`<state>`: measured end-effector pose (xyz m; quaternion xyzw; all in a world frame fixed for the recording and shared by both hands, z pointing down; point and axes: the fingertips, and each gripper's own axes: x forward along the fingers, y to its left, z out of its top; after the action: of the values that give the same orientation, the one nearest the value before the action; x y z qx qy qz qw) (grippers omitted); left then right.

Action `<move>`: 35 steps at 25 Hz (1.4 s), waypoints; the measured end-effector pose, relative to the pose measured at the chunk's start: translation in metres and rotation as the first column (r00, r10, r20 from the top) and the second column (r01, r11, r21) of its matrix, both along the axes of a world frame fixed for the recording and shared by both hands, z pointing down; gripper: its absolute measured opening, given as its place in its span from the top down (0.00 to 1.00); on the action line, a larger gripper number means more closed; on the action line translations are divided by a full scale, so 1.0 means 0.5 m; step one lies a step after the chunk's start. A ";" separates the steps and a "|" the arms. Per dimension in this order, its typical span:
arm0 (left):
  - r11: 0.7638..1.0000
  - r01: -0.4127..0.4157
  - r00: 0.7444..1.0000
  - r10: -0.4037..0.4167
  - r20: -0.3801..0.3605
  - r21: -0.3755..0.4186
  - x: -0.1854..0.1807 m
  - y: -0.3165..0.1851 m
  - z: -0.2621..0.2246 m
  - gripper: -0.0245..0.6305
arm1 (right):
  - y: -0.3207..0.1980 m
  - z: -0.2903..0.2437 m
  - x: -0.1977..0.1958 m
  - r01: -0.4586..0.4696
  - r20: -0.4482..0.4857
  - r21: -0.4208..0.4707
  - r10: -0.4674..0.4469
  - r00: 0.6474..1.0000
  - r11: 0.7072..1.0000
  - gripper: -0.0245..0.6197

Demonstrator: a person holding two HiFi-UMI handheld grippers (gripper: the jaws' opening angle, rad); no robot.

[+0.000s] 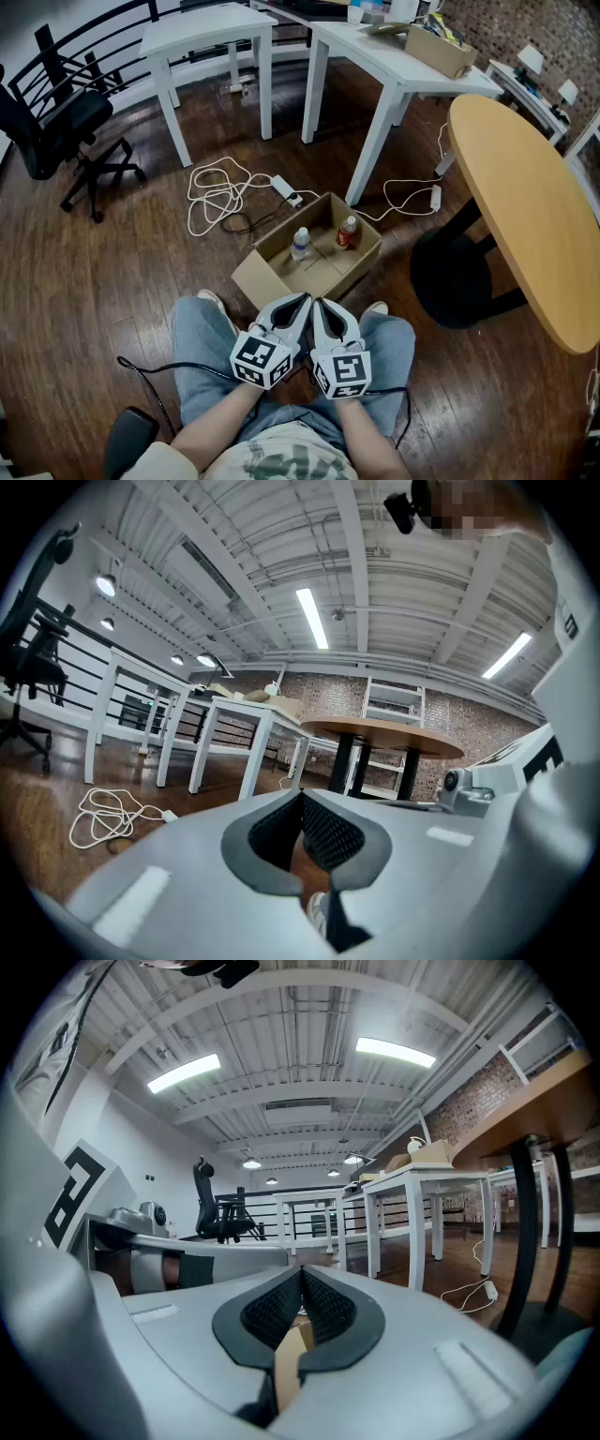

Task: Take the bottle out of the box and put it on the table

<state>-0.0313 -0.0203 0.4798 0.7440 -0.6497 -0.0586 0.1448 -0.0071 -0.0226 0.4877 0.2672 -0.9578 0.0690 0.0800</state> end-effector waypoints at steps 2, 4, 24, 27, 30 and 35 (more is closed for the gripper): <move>1.000 0.004 1.000 -0.004 0.012 0.005 -0.008 -0.007 0.005 0.96 | -0.009 0.013 -0.007 0.000 -0.004 -0.011 0.000 1.000 1.000 0.96; 1.000 0.017 1.000 -0.017 0.014 0.004 -0.023 -0.019 0.011 0.96 | -0.022 0.022 -0.020 0.012 -0.014 -0.013 -0.012 1.000 1.000 0.96; 0.997 0.071 0.997 -0.069 0.034 -0.040 -0.091 -0.082 0.050 0.96 | -0.108 0.066 -0.068 0.050 -0.064 -0.063 -0.054 0.997 0.997 0.96; 0.996 0.072 0.997 -0.071 0.038 -0.042 -0.094 -0.078 0.041 0.96 | -0.114 0.059 -0.059 0.045 -0.072 -0.056 -0.049 0.996 0.997 0.96; 0.996 0.074 0.996 -0.071 0.056 -0.044 -0.094 -0.079 0.040 0.96 | -0.122 0.052 -0.055 0.046 -0.072 -0.052 -0.050 0.996 0.998 0.96; 0.997 0.078 0.995 -0.076 0.067 -0.027 -0.111 -0.119 0.034 0.96 | -0.156 0.032 -0.078 0.056 -0.060 -0.022 -0.057 0.997 0.998 0.96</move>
<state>-0.0866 -0.0798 0.4970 0.7176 -0.6832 -0.0296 0.1319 -0.0462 -0.1006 0.5038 0.2412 -0.9614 0.0683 0.1136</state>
